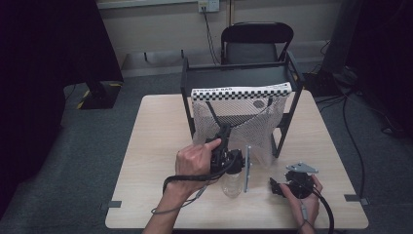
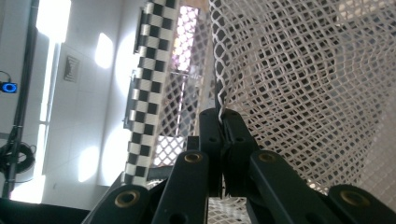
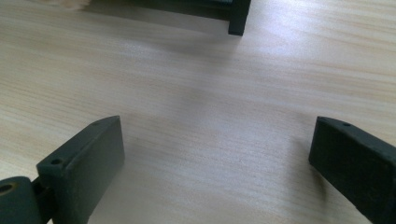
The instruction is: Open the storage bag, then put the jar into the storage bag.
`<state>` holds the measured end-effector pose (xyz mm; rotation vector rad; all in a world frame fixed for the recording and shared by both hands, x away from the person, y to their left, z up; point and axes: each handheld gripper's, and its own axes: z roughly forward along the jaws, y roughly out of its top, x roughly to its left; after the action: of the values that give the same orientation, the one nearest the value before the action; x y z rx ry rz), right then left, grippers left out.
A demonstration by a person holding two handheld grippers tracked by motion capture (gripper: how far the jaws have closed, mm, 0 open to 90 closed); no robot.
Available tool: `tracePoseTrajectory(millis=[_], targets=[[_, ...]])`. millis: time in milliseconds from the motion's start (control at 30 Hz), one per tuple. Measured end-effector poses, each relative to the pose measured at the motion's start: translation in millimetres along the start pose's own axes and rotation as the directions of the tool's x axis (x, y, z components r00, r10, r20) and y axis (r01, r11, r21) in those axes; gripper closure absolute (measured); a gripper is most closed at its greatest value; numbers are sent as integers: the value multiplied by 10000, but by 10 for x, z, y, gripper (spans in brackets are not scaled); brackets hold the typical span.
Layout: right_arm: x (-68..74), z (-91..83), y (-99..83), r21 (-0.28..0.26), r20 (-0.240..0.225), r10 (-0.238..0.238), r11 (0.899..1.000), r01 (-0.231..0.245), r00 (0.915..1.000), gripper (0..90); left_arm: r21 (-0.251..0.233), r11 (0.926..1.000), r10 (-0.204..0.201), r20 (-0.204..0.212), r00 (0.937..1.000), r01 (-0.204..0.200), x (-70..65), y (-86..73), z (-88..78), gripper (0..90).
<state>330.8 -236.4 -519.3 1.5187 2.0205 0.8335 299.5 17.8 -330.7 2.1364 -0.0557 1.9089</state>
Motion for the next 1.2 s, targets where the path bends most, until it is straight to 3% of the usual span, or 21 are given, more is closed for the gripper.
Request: tracePoseTrajectory(millis=[933,1033,1200], targets=[[13,-16,-10,-35,12,11,10000,-11,10000,41,-120,9999,16,-94,10000,-17,66,27,-47,882],[8,-56,-32,-272,-306,-75,9996,67,9995,49,-75,10000,52,-137,9999,-53,50,26,-54,882],[20,-234,-53,-1162,-1080,-273,9931,146,9938,51,-35,9999,151,-50,9999,-151,50,31,-57,881]])
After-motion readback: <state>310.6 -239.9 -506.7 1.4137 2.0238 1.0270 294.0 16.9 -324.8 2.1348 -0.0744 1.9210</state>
